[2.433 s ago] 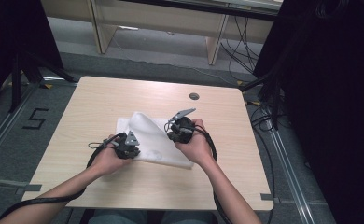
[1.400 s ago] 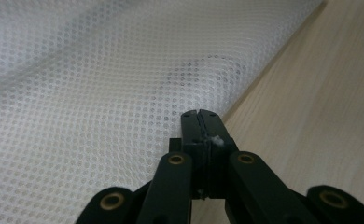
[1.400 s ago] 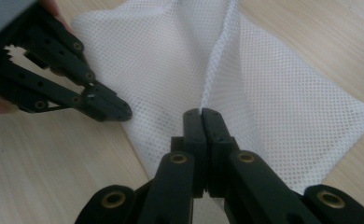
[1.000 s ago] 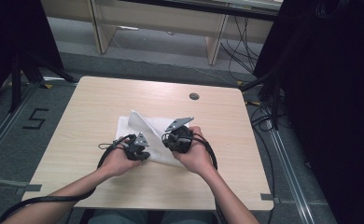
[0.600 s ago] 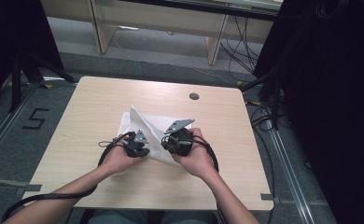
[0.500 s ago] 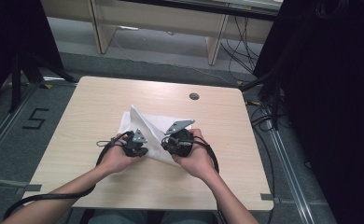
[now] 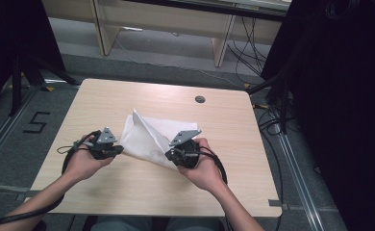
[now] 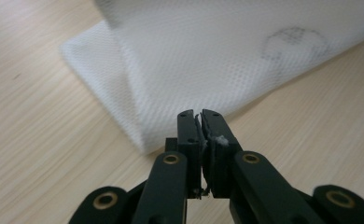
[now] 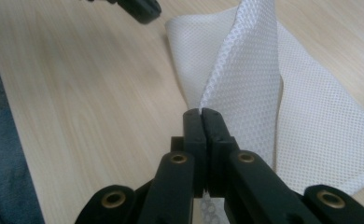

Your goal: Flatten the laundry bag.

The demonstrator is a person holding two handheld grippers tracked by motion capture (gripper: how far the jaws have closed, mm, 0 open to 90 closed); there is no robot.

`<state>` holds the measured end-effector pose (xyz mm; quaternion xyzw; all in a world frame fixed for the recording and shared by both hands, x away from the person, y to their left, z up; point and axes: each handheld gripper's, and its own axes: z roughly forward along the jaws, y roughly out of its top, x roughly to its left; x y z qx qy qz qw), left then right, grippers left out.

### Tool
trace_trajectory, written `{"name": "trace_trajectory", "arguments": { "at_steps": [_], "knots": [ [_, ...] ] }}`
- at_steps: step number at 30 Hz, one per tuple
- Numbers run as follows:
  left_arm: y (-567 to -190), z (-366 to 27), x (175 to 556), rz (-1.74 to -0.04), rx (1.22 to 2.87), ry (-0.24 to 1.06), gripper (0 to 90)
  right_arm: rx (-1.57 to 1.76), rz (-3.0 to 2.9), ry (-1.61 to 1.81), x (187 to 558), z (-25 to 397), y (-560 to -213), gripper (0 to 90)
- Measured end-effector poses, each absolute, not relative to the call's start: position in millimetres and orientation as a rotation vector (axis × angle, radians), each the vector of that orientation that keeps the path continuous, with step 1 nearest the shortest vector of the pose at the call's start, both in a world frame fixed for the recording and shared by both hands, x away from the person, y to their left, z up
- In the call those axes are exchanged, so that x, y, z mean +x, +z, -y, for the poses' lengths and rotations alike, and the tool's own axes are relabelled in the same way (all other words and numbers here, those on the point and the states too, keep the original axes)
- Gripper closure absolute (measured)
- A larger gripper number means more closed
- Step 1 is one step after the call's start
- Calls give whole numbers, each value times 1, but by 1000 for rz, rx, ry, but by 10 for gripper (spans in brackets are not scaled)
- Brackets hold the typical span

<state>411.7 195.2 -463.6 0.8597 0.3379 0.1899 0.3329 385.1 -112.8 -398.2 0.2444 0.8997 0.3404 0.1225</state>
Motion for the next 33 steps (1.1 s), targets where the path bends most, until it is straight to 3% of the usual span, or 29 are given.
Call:
{"name": "trace_trajectory", "arguments": {
  "at_steps": [11,33],
  "knots": [
    [-467,-224,413,-981,2198,501,840,663,-2661,1018,372,113,-405,900],
    [-471,-229,417,-1024,2184,488,830,669,-2715,1028,341,120,-413,900]
  ]
}}
